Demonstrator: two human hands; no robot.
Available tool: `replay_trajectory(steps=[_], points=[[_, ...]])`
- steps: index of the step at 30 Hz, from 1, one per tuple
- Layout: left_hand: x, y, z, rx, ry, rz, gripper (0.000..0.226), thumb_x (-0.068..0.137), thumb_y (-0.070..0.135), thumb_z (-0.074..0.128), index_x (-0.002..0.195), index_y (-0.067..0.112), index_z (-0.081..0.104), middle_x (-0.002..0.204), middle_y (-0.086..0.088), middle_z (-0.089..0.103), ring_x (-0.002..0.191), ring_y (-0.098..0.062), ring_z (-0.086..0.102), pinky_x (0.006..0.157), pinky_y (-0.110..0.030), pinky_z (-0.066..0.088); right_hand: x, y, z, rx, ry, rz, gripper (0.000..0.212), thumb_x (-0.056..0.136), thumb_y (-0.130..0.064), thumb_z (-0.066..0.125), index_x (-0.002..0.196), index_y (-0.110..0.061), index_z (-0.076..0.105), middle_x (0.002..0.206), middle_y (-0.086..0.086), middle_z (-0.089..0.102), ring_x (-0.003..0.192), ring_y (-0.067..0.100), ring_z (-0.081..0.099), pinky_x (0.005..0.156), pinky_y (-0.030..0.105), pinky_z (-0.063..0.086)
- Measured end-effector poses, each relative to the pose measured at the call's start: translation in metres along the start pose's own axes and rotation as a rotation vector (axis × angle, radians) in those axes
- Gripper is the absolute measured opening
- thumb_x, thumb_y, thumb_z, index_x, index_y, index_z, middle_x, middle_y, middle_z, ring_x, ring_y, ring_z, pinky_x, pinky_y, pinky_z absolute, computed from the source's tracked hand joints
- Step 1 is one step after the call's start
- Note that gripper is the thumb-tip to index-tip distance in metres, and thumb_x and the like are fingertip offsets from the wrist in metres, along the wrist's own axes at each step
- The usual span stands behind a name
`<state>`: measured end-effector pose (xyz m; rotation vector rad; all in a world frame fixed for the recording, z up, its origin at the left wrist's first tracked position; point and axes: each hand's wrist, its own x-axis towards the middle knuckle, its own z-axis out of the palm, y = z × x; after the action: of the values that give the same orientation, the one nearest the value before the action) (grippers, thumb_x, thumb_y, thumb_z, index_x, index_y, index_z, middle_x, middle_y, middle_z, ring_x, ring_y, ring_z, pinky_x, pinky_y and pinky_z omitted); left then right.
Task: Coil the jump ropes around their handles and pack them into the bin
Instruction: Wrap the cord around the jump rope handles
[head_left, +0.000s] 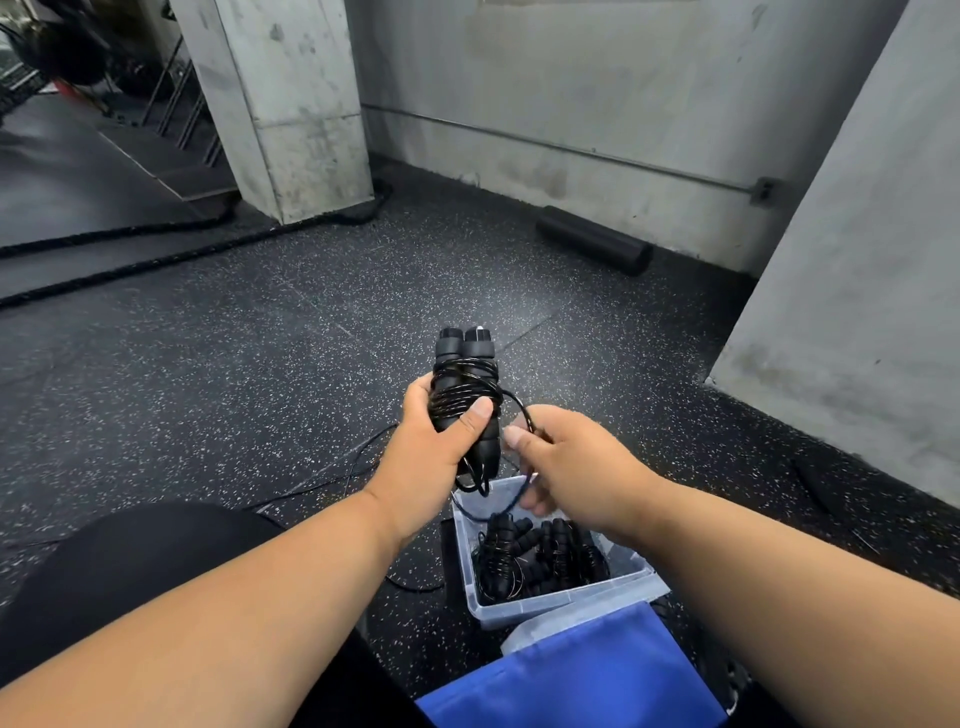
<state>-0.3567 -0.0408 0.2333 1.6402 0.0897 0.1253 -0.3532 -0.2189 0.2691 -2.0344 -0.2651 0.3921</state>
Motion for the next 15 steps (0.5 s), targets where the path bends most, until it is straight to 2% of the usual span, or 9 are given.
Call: replay_trajectory(steps=[2, 4, 6, 10, 13, 15], points=[[-0.001, -0.002, 0.002, 0.029, 0.004, 0.009, 0.052, 0.098, 0.034, 0.072, 0.140, 0.032, 0.041, 0.117, 0.010, 0.070, 0.096, 0.007, 0.069, 0.081, -0.013, 0.053, 0.001, -0.003, 0.001, 0.263, 0.067, 0.062, 0.014, 0.105, -0.024, 0.059, 0.105, -0.013, 0.068, 0.084, 0.007, 0.067, 0.068, 0.021, 0.072, 0.076, 0.043, 0.065], [-0.001, -0.008, 0.004, 0.028, 0.016, 0.005, 0.057, 0.096, 0.038, 0.073, 0.142, 0.033, 0.040, 0.119, 0.009, 0.072, 0.103, 0.002, 0.070, 0.093, -0.023, 0.055, 0.005, -0.002, 0.001, 0.449, 0.105, 0.081, 0.013, 0.101, -0.014, 0.065, 0.111, -0.007, 0.068, 0.084, 0.004, 0.068, 0.074, 0.019, 0.072, 0.081, 0.040, 0.065], [-0.002, -0.011, 0.008, -0.015, 0.042, -0.016, 0.061, 0.095, 0.039, 0.074, 0.144, 0.033, 0.039, 0.121, 0.008, 0.072, 0.108, -0.004, 0.071, 0.100, -0.031, 0.055, 0.005, 0.000, 0.007, 0.529, 0.096, 0.095, 0.015, 0.097, -0.006, 0.069, 0.112, -0.003, 0.067, 0.085, 0.007, 0.071, 0.076, 0.018, 0.072, 0.080, 0.034, 0.064], [-0.001, -0.014, 0.017, -0.098, 0.150, -0.054, 0.056, 0.099, 0.033, 0.072, 0.143, 0.031, 0.038, 0.115, 0.007, 0.072, 0.098, -0.002, 0.071, 0.086, -0.025, 0.054, 0.004, 0.010, 0.029, 0.492, 0.104, 0.085, 0.015, 0.094, 0.003, 0.068, 0.109, 0.001, 0.069, 0.087, 0.013, 0.071, 0.073, 0.014, 0.065, 0.074, 0.027, 0.059], [0.003, -0.015, 0.021, -0.195, 0.237, -0.105, 0.054, 0.099, 0.031, 0.071, 0.141, 0.028, 0.037, 0.117, 0.002, 0.070, 0.100, -0.012, 0.069, 0.084, -0.029, 0.053, 0.004, 0.008, 0.036, 0.379, 0.188, 0.017, 0.021, 0.092, 0.000, 0.065, 0.106, -0.013, 0.075, 0.081, 0.006, 0.074, 0.065, 0.005, 0.058, 0.064, 0.018, 0.049], [0.006, -0.017, 0.022, -0.265, 0.276, -0.133, 0.051, 0.100, 0.028, 0.071, 0.139, 0.026, 0.038, 0.116, -0.002, 0.070, 0.097, -0.013, 0.069, 0.083, -0.030, 0.053, 0.001, 0.005, 0.038, 0.303, 0.209, -0.034, 0.028, 0.090, -0.003, 0.067, 0.101, -0.026, 0.077, 0.077, -0.007, 0.070, 0.062, 0.001, 0.054, 0.060, 0.014, 0.046]])
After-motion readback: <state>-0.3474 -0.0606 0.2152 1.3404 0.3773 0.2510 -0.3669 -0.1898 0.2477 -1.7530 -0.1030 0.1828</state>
